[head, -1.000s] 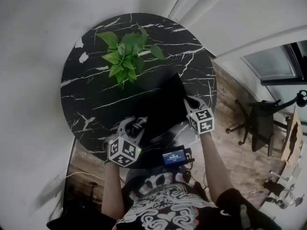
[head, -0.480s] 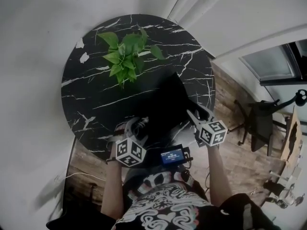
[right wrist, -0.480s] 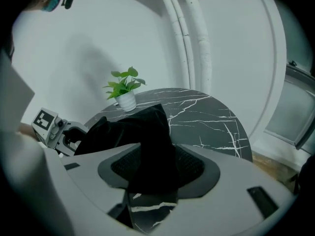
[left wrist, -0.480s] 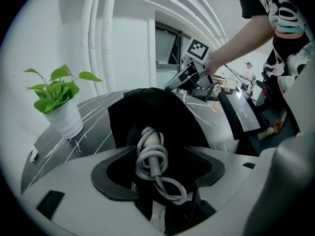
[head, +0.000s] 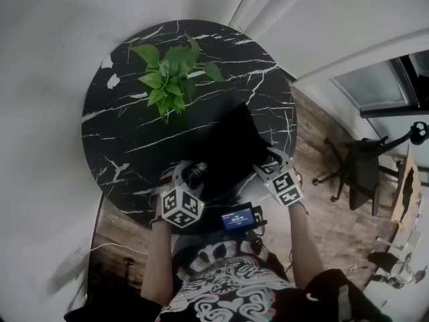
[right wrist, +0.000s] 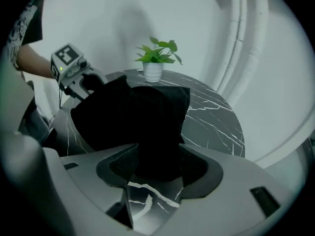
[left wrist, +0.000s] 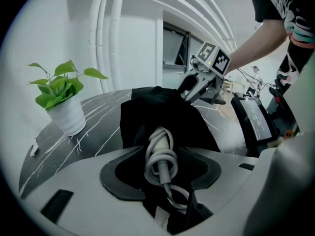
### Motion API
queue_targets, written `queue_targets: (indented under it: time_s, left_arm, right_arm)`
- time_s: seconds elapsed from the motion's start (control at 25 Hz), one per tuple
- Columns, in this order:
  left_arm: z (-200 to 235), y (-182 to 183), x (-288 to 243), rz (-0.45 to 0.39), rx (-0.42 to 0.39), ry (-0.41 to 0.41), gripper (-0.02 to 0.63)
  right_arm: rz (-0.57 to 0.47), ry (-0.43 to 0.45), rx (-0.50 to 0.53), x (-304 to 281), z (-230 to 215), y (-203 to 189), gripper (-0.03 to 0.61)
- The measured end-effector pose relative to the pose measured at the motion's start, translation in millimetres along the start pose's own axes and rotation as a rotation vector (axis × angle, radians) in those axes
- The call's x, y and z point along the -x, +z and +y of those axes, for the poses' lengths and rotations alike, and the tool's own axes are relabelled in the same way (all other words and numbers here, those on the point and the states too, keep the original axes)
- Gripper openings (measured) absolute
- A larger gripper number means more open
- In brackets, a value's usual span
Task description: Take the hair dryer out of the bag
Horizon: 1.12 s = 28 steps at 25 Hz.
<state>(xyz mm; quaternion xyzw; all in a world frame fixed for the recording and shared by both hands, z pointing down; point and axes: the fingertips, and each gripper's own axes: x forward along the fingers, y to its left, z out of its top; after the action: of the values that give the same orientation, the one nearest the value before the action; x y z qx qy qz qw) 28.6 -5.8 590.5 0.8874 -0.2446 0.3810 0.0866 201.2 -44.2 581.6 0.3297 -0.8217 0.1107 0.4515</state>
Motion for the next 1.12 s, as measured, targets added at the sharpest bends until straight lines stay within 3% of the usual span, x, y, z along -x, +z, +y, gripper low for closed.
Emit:
queue_targets:
  time_s: [0.12, 0.32, 0.68, 1.12]
  left_arm:
    - [-1.4, -1.1, -7.3, 0.023, -0.001, 0.006, 0.222]
    - [-0.2, -0.7, -11.9, 0.05, 0.031, 0.015, 0.217]
    - [-2.0, 4.2, 4.5, 0.023, 0.059, -0.064, 0.195]
    - [2.6, -6.8, 29.9, 0.017, 0.085, -0.082, 0.192]
  right_arm:
    - [0.063, -0.014, 0.07, -11.1, -2.2, -4.6, 0.202]
    - [0.096, 0.013, 0.05, -27.2, 1.0, -8.0, 0.194]
    - [0.041, 0.034, -0.027, -29.1, 10.3, -8.9, 0.068]
    - [0.004, 0.05, -0.146, -29.0, 8.0, -9.3, 0.061]
